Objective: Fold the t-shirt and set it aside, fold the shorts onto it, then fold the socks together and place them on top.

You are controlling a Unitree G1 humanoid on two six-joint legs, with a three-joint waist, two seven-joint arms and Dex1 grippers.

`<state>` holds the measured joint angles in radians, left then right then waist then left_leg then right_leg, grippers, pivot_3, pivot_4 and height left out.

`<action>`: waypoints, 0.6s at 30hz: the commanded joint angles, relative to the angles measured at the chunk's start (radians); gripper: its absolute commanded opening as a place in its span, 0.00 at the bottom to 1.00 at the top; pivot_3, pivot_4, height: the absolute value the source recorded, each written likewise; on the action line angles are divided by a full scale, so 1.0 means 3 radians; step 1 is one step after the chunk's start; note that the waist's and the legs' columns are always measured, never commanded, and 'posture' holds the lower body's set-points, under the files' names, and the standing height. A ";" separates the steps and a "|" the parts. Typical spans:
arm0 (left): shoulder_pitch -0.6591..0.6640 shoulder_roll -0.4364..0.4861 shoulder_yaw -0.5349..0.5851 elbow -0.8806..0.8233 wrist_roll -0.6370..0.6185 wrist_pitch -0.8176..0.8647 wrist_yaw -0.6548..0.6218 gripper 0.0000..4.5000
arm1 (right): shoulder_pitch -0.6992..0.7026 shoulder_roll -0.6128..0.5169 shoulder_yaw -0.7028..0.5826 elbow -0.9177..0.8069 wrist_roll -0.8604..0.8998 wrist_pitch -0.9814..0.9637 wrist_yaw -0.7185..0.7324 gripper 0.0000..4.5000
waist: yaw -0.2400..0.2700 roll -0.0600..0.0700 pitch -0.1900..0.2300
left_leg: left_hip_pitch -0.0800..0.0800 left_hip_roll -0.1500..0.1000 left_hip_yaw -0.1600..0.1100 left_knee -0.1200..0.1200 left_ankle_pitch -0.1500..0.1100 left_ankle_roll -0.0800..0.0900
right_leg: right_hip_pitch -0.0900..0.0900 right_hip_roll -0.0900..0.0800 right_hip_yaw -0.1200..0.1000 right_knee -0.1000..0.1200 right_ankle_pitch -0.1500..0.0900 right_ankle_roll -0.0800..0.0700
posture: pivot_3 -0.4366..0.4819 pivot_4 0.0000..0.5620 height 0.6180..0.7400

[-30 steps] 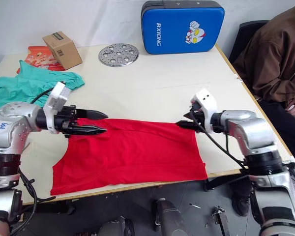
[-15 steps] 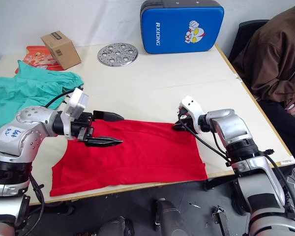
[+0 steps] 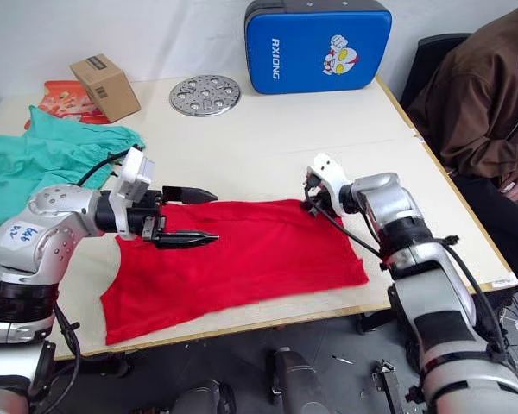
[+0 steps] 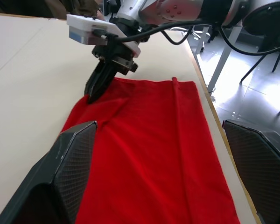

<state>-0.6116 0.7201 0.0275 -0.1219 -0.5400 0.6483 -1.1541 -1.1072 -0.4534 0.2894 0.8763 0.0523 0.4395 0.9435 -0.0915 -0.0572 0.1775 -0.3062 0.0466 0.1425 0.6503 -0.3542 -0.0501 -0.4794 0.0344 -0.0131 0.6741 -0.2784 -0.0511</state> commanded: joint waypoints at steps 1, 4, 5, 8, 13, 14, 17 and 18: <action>-0.0077 -0.0039 0.0046 0.0020 0.0007 -0.0108 0.0074 1.00 | -0.0426 0.0211 -0.0151 0.0854 -0.0219 -0.0637 -0.0619 0.01 | -0.0010 0.0000 0.0000 | 0.0002 0.0000 0.0001 0.0000 0.0000 0.0000 | -0.0001 0.0000 0.0001 0.0000 0.0000 -0.0001 | 0.48 0.27 1.00; -0.0094 -0.0060 0.0029 0.0029 0.0009 -0.0128 0.0111 1.00 | -0.0616 0.0342 -0.0252 0.1226 -0.0306 -0.0918 -0.0938 0.01 | -0.0022 0.0000 0.0000 | 0.0002 0.0000 0.0002 0.0000 0.0000 0.0000 | -0.0005 0.0000 0.0001 0.0000 0.0001 -0.0003 | 0.48 0.27 1.00; -0.0096 -0.0062 0.0030 0.0031 0.0006 -0.0128 0.0119 1.00 | -0.0652 0.0382 -0.0313 0.1296 -0.0292 -0.0940 -0.0991 0.01 | -0.0024 0.0001 0.0000 | 0.0002 0.0001 0.0002 -0.0001 0.0000 0.0000 | -0.0006 0.0000 0.0001 -0.0001 0.0001 -0.0003 | 0.48 0.27 1.00; -0.0096 -0.0065 0.0030 0.0033 -0.0004 -0.0128 0.0137 1.00 | -0.0703 0.0461 -0.0488 0.1402 -0.0252 -0.0976 -0.1064 0.01 | -0.0026 0.0002 0.0001 | 0.0003 0.0001 0.0002 -0.0003 0.0000 0.0000 | -0.0007 0.0000 0.0001 -0.0003 0.0002 -0.0003 | 0.48 0.27 1.00; -0.0101 -0.0089 0.0004 0.0082 0.0005 -0.0155 0.0134 1.00 | -0.0623 0.0531 -0.0462 0.1393 -0.0406 -0.1125 -0.0957 0.21 | -0.0061 0.0016 0.0006 | -0.0046 -0.0038 -0.0127 -0.0005 0.0018 -0.0002 | 0.0008 -0.0045 -0.0083 0.0009 0.0003 -0.0002 | 0.48 0.27 1.00; -0.0108 -0.0093 0.0000 0.0090 0.0007 -0.0156 0.0131 1.00 | -0.0622 0.0536 -0.0485 0.1396 -0.0407 -0.1112 -0.0955 0.29 | -0.0060 0.0019 0.0008 | -0.0073 -0.0055 -0.0186 -0.0006 0.0041 -0.0001 | 0.0010 -0.0078 -0.0145 0.0003 0.0003 -0.0002 | 0.48 0.27 1.00; -0.0166 -0.0128 -0.0037 0.0145 0.0019 -0.0166 0.0114 1.00 | -0.0603 0.0510 -0.0600 0.1380 -0.0360 -0.1029 -0.0905 0.52 | 0.0017 0.0035 0.0018 | -0.0143 -0.0093 -0.0321 -0.0008 0.0101 0.0004 | 0.0014 -0.0148 -0.0284 -0.0016 0.0005 -0.0004 | 0.48 0.27 1.00; -0.0189 -0.0136 -0.0048 0.0174 0.0027 -0.0176 0.0106 1.00 | -0.0594 0.0488 -0.0617 0.1369 -0.0365 -0.1017 -0.0891 0.58 | 0.0050 0.0043 0.0023 | -0.0155 -0.0093 -0.0337 -0.0007 0.0110 0.0004 | 0.0014 -0.0157 -0.0306 -0.0029 0.0012 -0.0012 | 0.48 0.27 1.00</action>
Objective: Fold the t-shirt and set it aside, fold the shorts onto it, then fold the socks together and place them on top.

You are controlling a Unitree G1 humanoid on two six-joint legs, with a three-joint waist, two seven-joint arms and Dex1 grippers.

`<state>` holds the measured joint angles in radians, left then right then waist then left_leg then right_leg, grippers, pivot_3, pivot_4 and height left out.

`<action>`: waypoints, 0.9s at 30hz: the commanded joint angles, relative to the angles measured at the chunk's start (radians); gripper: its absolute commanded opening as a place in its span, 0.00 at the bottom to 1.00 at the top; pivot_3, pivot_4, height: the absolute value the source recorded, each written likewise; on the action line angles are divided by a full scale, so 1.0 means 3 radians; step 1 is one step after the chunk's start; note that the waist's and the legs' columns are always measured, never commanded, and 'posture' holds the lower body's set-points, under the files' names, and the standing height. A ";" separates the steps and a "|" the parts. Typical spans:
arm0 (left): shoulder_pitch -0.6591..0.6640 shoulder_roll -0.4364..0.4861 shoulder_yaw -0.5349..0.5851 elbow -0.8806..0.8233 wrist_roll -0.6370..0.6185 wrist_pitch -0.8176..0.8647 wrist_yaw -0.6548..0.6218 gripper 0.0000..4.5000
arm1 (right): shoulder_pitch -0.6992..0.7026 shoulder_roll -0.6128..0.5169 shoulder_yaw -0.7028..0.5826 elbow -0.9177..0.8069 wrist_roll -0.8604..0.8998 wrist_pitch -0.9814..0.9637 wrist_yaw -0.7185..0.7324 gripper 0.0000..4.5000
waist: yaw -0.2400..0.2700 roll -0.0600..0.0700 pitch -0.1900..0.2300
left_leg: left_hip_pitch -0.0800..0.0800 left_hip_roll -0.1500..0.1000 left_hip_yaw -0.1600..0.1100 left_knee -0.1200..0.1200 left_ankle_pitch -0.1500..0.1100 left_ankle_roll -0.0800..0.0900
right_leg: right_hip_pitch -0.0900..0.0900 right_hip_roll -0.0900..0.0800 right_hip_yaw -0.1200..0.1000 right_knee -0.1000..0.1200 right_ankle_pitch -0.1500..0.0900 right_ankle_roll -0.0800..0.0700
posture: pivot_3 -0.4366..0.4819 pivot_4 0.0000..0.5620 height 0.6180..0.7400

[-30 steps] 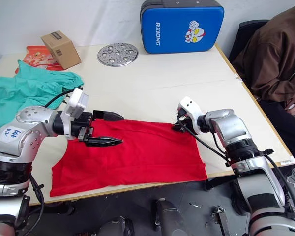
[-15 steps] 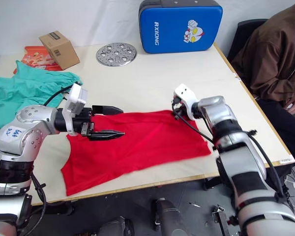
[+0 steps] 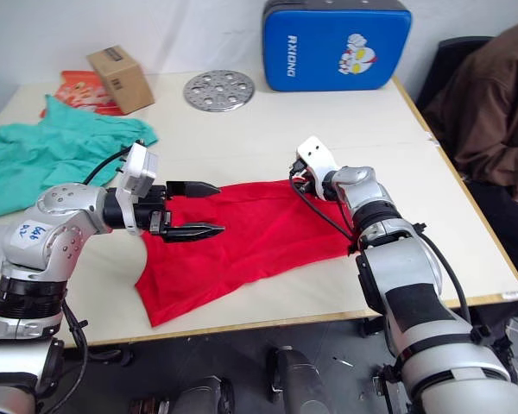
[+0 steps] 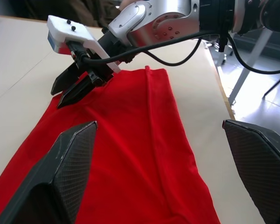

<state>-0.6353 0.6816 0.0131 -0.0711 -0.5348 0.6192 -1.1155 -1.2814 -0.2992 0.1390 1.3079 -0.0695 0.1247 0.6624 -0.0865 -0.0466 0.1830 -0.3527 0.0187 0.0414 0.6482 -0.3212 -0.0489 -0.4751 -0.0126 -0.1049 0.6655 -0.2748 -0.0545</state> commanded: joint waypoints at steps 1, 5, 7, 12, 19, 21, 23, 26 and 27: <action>-0.0125 -0.0011 -0.0007 0.0025 0.0016 -0.0088 -0.0028 1.00 | -0.0008 -0.0040 -0.0126 -0.0078 0.0028 0.0037 0.0054 0.58 | 0.0069 0.0013 0.0008 | -0.0003 0.0000 -0.0010 0.0000 0.0009 0.0004 | 0.0006 -0.0002 -0.0015 -0.0020 0.0014 -0.0009 | 0.48 0.27 1.00; -0.0251 -0.0028 -0.0057 0.0243 0.0085 -0.0181 -0.0085 1.00 | 0.0100 -0.0264 -0.0193 -0.0268 0.0042 0.0091 0.0304 0.58 | 0.0213 0.0019 0.0012 | 0.0000 0.0002 0.0004 0.0007 0.0004 0.0024 | 0.0007 0.0005 0.0000 -0.0062 0.0037 0.0008 | 0.48 0.27 1.00; -0.0297 -0.0035 -0.0087 0.0331 0.0114 -0.0231 -0.0120 1.00 | 0.0173 -0.0342 -0.0180 -0.0391 0.0019 0.0101 0.0342 0.58 | 0.0234 0.0019 0.0012 | -0.0004 0.0002 0.0004 0.0006 0.0004 0.0030 | 0.0011 0.0005 0.0001 -0.0067 0.0045 0.0020 | 0.48 0.27 1.00; -0.0454 -0.0072 -0.0174 0.0674 0.0290 -0.0428 -0.0181 1.00 | 0.0523 -0.0530 -0.0328 -0.1288 0.0210 0.0598 0.0426 0.58 | 0.0277 0.0024 0.0015 | -0.0007 0.0003 0.0025 0.0007 -0.0006 0.0045 | 0.0013 0.0003 0.0005 -0.0084 0.0051 0.0031 | 0.48 0.27 1.00; -0.1176 -0.0095 -0.0392 0.2525 0.1069 -0.1499 -0.0172 1.00 | 0.1969 -0.1037 -0.0953 -0.4882 0.1127 0.3109 0.0504 0.87 | 0.0353 0.0036 0.0022 | -0.0008 0.0002 0.0025 0.0007 -0.0010 0.0049 | 0.0013 0.0005 0.0001 -0.0096 0.0056 0.0039 | 0.48 0.27 1.00; -0.1464 -0.0134 -0.0411 0.3109 0.1247 -0.1773 -0.0105 1.00 | 0.2219 -0.1069 -0.1267 -0.5507 0.1361 0.3751 0.0397 1.00 | 0.0352 0.0035 0.0023 | -0.0008 0.0003 0.0030 0.0010 -0.0015 0.0055 | 0.0013 0.0007 0.0003 -0.0099 0.0059 0.0044 | 0.48 0.27 1.00; -0.1730 -0.0182 -0.0443 0.3625 0.1416 -0.2007 -0.0027 1.00 | 0.2447 -0.1042 -0.1596 -0.5987 0.1480 0.4310 0.0290 1.00 | 0.0368 0.0034 0.0023 | -0.0009 0.0003 0.0029 0.0013 -0.0020 0.0064 | 0.0016 0.0008 0.0001 -0.0120 0.0063 0.0051 | 0.48 0.27 1.00; -0.1983 -0.0263 -0.0489 0.4119 0.1634 -0.2262 0.0101 1.00 | 0.2710 -0.0914 -0.1951 -0.6455 0.1565 0.4867 0.0128 1.00 | 0.0372 0.0034 0.0022 | -0.0003 0.0003 0.0020 0.0013 -0.0030 0.0083 | 0.0037 0.0007 -0.0004 -0.0134 0.0064 0.0055 | 0.48 0.27 1.00; -0.2045 -0.0295 -0.0489 0.4233 0.1690 -0.2318 0.0169 1.00 | 0.2811 -0.0846 -0.2045 -0.6557 0.1601 0.4935 0.0059 1.00 | 0.0368 0.0033 0.0022 | -0.0002 0.0003 0.0020 0.0014 -0.0033 0.0087 | 0.0039 0.0007 -0.0004 -0.0137 0.0064 0.0056 | 0.48 0.27 1.00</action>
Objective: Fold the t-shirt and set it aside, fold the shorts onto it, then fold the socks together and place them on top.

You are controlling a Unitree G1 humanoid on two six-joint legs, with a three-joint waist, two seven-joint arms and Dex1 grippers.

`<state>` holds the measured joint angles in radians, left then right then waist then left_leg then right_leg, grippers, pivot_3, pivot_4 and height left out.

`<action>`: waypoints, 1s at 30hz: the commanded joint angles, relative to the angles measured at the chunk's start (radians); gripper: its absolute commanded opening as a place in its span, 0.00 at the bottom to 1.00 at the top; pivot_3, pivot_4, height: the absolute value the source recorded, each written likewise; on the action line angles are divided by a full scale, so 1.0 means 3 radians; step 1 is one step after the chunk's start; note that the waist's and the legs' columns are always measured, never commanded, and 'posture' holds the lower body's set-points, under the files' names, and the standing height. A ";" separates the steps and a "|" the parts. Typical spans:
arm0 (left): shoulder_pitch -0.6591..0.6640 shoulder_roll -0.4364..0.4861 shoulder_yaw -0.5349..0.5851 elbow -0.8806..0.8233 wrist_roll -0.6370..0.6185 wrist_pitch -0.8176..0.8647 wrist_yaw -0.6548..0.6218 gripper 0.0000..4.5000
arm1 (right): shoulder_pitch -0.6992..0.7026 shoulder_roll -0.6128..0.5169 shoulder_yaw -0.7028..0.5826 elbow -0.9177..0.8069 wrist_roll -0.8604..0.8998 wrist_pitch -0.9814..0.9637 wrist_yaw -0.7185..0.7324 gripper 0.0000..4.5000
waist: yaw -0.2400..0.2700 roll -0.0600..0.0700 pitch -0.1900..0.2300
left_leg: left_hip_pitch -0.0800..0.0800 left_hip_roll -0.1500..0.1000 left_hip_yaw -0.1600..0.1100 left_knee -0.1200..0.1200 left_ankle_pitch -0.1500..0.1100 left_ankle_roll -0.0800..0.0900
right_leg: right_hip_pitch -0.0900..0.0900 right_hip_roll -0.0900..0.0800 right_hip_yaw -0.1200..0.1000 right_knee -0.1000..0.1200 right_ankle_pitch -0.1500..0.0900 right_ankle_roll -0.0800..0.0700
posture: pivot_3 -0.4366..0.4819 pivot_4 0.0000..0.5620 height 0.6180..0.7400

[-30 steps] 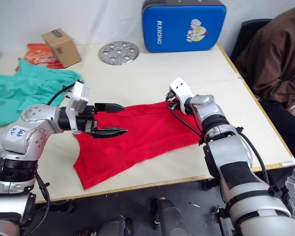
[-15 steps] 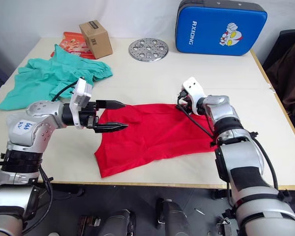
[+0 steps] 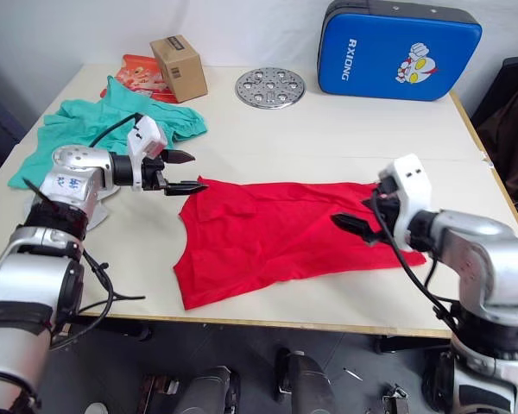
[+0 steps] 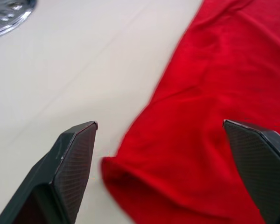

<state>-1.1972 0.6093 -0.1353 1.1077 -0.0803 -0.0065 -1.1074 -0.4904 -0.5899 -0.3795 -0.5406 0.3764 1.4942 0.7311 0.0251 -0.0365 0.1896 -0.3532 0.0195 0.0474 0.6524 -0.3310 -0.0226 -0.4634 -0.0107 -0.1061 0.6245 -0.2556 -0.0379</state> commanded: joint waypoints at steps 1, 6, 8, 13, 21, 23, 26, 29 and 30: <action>-0.0219 -0.0084 0.0012 0.0391 0.0220 -0.0265 0.0206 1.00 | 0.0267 0.0183 -0.0384 -0.0471 0.0154 0.0397 -0.0235 1.00 | -0.0002 0.0000 0.0000 | -0.0001 0.0000 0.0002 0.0002 -0.0003 0.0005 | 0.0000 -0.0001 0.0002 0.0005 0.0000 0.0001 | 0.48 0.27 1.00; -0.0408 -0.0295 0.0022 0.0683 0.0481 -0.0322 0.0706 1.00 | 0.1025 0.0556 -0.0604 -0.0929 0.0356 0.0401 -0.0609 1.00 | 0.0002 -0.0001 0.0000 | -0.0002 -0.0001 0.0003 0.0003 -0.0005 0.0008 | -0.0001 -0.0002 0.0002 0.0011 0.0001 0.0002 | 0.48 0.27 1.00; -0.0429 -0.0361 0.0029 0.0731 0.0560 -0.0322 0.0838 1.00 | 0.1195 0.0705 -0.0666 -0.1018 0.0404 0.0401 -0.0778 1.00 | -0.0007 -0.0001 0.0000 | -0.0002 -0.0003 0.0008 0.0004 -0.0005 0.0007 | -0.0002 -0.0002 0.0005 0.0013 0.0001 0.0002 | 0.48 0.27 1.00; -0.0406 -0.0486 0.0024 0.0780 0.0720 -0.0336 0.0953 1.00 | 0.1271 0.1146 -0.0892 -0.1025 0.0488 0.0401 -0.1218 1.00 | -0.0030 -0.0001 0.0000 | 0.0008 -0.0003 0.0014 0.0006 -0.0004 0.0006 | 0.0000 -0.0002 0.0012 0.0017 0.0001 0.0002 | 0.48 0.27 1.00; -0.0231 -0.0598 -0.0008 0.0831 0.0967 -0.0275 0.1125 0.80 | 0.0600 0.1795 -0.1427 -0.0342 0.0458 0.0401 -0.1928 1.00 | -0.0097 -0.0002 -0.0002 | 0.0014 -0.0005 0.0019 0.0008 0.0012 -0.0024 | -0.0002 -0.0004 0.0020 0.0041 0.0000 -0.0001 | 0.48 0.27 1.00; -0.0193 -0.0603 -0.0002 0.0832 0.1006 -0.0264 0.1131 0.65 | 0.0513 0.1802 -0.1422 -0.0206 0.0421 0.0401 -0.2016 0.91 | -0.0094 -0.0002 -0.0002 | 0.0018 -0.0005 0.0022 0.0007 0.0012 -0.0024 | -0.0002 -0.0004 0.0023 0.0044 -0.0001 -0.0001 | 0.48 0.27 1.00; -0.0149 -0.0596 0.0006 0.0831 0.1044 -0.0260 0.1131 0.44 | 0.0439 0.1793 -0.1421 -0.0102 0.0390 0.0401 -0.2102 0.71 | -0.0093 -0.0007 -0.0005 | 0.0024 -0.0005 0.0026 0.0005 0.0012 -0.0024 | 0.0000 -0.0004 0.0027 0.0045 -0.0001 -0.0001 | 0.48 0.27 1.00; -0.0123 -0.0578 0.0025 0.0830 0.1060 -0.0254 0.1111 0.22 | 0.0419 0.1764 -0.1392 -0.0083 0.0406 0.0401 -0.2129 0.46 | -0.0096 -0.0008 -0.0005 | 0.0034 -0.0006 0.0037 0.0001 0.0012 -0.0023 | 0.0004 -0.0004 0.0037 0.0048 -0.0001 -0.0001 | 0.48 0.27 1.00; -0.0111 -0.0570 0.0034 0.0829 0.1060 -0.0250 0.1096 0.14 | 0.0418 0.1756 -0.1384 -0.0080 0.0420 0.0401 -0.2134 0.38 | -0.0096 -0.0008 -0.0005 | 0.0037 -0.0006 0.0041 -0.0001 0.0012 -0.0023 | 0.0004 -0.0003 0.0041 0.0049 -0.0001 -0.0001 | 0.48 0.27 1.00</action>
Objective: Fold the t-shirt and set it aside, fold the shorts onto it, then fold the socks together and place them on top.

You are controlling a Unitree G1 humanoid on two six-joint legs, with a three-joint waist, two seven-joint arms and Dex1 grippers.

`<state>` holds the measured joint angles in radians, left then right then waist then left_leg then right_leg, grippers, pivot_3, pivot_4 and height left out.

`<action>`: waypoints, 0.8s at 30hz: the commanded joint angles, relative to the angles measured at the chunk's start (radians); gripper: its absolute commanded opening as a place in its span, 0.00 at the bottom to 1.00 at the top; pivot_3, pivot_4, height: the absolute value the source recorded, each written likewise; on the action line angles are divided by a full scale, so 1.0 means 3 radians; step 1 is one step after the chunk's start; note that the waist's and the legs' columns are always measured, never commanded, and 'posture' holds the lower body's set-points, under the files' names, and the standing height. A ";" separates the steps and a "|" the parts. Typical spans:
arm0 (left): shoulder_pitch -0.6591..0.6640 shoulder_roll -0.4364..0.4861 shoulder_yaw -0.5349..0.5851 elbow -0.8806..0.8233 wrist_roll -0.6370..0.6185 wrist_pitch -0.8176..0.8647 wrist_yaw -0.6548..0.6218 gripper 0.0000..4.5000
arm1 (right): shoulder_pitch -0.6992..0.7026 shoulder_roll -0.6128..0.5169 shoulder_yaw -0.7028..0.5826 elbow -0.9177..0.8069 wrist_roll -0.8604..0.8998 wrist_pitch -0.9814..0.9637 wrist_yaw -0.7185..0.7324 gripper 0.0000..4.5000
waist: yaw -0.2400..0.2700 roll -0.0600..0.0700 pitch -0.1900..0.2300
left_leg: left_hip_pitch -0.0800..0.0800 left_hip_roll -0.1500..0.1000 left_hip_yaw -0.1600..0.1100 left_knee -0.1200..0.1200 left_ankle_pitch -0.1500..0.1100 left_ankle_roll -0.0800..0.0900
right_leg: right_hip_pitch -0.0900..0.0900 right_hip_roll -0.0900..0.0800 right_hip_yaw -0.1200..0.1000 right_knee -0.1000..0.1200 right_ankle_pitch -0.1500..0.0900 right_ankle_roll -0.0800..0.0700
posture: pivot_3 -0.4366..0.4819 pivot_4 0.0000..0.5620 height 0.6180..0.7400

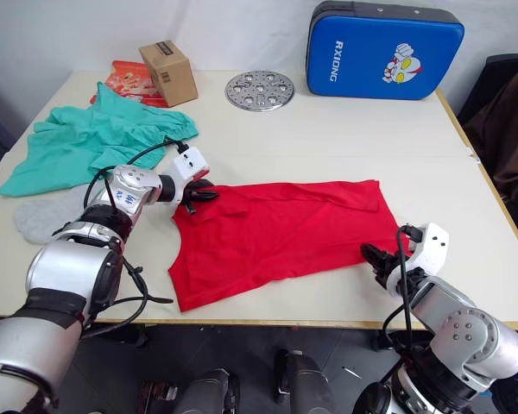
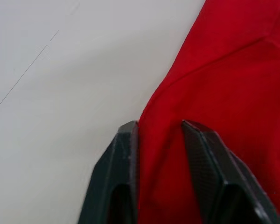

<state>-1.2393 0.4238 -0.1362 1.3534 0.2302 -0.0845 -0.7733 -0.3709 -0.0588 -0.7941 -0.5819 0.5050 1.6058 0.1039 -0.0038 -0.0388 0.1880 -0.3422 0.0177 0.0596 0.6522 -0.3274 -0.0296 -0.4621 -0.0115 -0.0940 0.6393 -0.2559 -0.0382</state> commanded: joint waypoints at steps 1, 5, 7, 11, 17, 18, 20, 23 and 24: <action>0.0039 0.0055 0.0045 0.0010 0.0025 0.0011 -0.0028 0.07 | 0.0022 -0.0013 0.0003 0.0055 0.0002 0.0029 -0.0051 0.30 | -0.0001 0.0000 0.0000 | 0.0004 0.0000 0.0004 -0.0003 0.0000 0.0000 | 0.0000 0.0001 0.0004 0.0001 0.0000 0.0000 | 0.48 0.27 1.00; 0.0122 0.0109 0.0061 0.0004 0.0017 0.0040 -0.0146 0.00 | -0.0027 -0.0264 0.0157 0.0160 -0.0004 0.0028 0.0045 0.00 | -0.0015 0.0000 0.0000 | 0.0018 0.0000 0.0021 -0.0013 0.0000 -0.0001 | -0.0001 0.0005 0.0019 0.0009 -0.0002 0.0001 | 0.48 0.27 1.00; 0.0172 0.0141 0.0117 -0.0009 -0.0034 0.0073 -0.0232 0.00 | -0.0137 -0.0440 0.0274 0.0346 -0.0043 -0.0060 0.0085 0.00 | -0.0034 0.0000 0.0000 | 0.0022 0.0000 0.0026 -0.0013 0.0001 -0.0001 | -0.0001 0.0005 0.0024 0.0012 -0.0002 0.0001 | 0.48 0.27 1.00; 0.0280 0.0221 0.0247 -0.0061 -0.0152 0.0123 -0.0412 0.00 | -0.0349 -0.0720 0.0556 0.0798 -0.0121 -0.0393 0.0168 0.00 | -0.0087 0.0000 0.0000 | 0.0024 0.0000 0.0031 -0.0012 0.0001 -0.0002 | -0.0001 0.0007 0.0030 0.0015 -0.0002 0.0001 | 0.48 0.27 1.00; 0.0585 0.0390 0.0478 -0.0307 -0.0431 0.0315 -0.0715 0.00 | -0.0862 -0.1011 0.1128 0.1990 -0.0382 -0.1225 0.0323 0.00 | -0.0123 0.0001 0.0000 | 0.0025 0.0002 0.0043 -0.0017 0.0002 -0.0008 | -0.0003 0.0012 0.0040 0.0021 -0.0004 -0.0001 | 0.48 0.27 1.00; 0.0668 0.0409 0.0522 -0.0408 -0.0500 0.0384 -0.0761 0.00 | -0.0970 -0.1035 0.1237 0.2224 -0.0435 -0.1380 0.0359 0.00 | -0.0126 0.0001 0.0000 | 0.0025 0.0002 0.0048 -0.0018 0.0003 -0.0008 | -0.0003 0.0012 0.0045 0.0022 -0.0004 -0.0001 | 0.48 0.27 1.00; 0.0841 0.0427 0.0591 -0.0654 -0.0621 0.0538 -0.0809 0.00 | -0.1141 -0.1067 0.1416 0.2595 -0.0521 -0.1641 0.0441 0.00 | -0.0140 0.0002 -0.0001 | 0.0026 0.0004 0.0052 -0.0017 0.0002 -0.0008 | -0.0003 0.0013 0.0047 0.0024 -0.0004 -0.0001 | 0.48 0.27 1.00; 0.1256 0.0430 0.0697 -0.1362 -0.0836 0.0939 -0.0795 0.00 | -0.1403 -0.1097 0.1651 0.3137 -0.0656 -0.2047 0.0571 0.00 | -0.0160 0.0002 -0.0001 | 0.0027 0.0005 0.0056 -0.0016 0.0003 -0.0009 | -0.0002 0.0012 0.0052 0.0029 -0.0004 -0.0001 | 0.48 0.27 1.00; 0.1500 0.0429 0.0735 -0.1798 -0.0920 0.1163 -0.0751 0.00 | -0.1514 -0.1101 0.1719 0.3357 -0.0705 -0.2219 0.0625 0.00 | -0.0174 0.0003 -0.0002 | 0.0028 0.0005 0.0059 -0.0016 0.0002 -0.0010 | -0.0002 0.0013 0.0055 0.0029 -0.0004 -0.0001 | 0.48 0.27 1.00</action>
<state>-0.8758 0.5469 0.0828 0.9323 -0.0209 0.1604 -0.9978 -0.7944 -0.3766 -0.3065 0.3466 0.3226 1.0235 0.2713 -0.0560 -0.0378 0.1874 -0.3334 0.0195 0.0779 0.6472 -0.3268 -0.0326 -0.4628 -0.0076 -0.0766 0.6490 -0.2572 -0.0386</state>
